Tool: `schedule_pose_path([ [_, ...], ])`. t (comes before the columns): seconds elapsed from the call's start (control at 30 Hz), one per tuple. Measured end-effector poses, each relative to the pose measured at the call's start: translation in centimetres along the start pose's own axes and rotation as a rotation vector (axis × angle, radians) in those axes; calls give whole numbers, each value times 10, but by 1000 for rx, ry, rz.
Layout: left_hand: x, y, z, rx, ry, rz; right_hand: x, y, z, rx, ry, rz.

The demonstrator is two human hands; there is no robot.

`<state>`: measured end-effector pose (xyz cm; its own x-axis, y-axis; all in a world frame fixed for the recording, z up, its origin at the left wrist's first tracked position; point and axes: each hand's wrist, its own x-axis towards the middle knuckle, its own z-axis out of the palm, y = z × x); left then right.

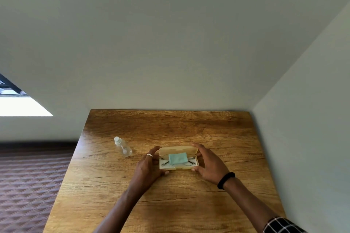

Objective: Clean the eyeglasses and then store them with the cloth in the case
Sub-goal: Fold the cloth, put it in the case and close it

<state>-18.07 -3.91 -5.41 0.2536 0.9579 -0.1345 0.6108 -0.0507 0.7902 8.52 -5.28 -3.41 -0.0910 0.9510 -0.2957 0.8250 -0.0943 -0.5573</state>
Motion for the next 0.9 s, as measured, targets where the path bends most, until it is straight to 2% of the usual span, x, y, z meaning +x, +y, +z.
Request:
schedule_pose_path([
  [0.27, 1, 7, -3, 1, 51, 24, 4, 6, 5, -32, 66, -109],
  [0.43, -1, 5, 2, 56, 120, 118, 5, 9, 12, -18, 115, -124],
  [0.9, 0, 1, 5, 16, 147, 147, 3, 9, 20, -64, 235, -164],
])
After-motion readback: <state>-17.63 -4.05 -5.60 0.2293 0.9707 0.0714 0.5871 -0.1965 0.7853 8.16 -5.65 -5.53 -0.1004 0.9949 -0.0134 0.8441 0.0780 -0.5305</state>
